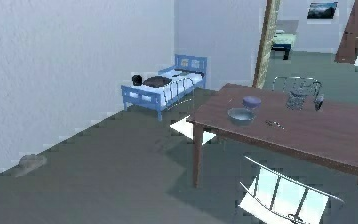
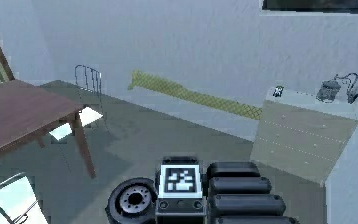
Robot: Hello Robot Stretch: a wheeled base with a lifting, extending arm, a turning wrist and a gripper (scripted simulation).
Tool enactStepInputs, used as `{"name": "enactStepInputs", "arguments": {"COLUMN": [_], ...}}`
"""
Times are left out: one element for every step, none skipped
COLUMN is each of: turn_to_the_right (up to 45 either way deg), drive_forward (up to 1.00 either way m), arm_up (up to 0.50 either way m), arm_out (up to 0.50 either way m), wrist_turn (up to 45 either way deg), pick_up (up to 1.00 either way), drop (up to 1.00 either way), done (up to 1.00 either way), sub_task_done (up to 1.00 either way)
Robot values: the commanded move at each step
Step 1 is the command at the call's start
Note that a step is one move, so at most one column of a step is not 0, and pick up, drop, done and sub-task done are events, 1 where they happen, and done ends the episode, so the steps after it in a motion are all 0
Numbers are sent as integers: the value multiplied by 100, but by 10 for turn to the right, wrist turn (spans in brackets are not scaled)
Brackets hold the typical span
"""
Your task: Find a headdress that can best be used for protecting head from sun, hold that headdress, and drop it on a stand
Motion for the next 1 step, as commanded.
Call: {"name": "enactStepInputs", "arguments": {"turn_to_the_right": [-450], "drive_forward": [0], "arm_up": [0], "arm_out": [0], "wrist_turn": [0], "pick_up": [0], "drop": [0], "done": [0], "sub_task_done": [0]}}
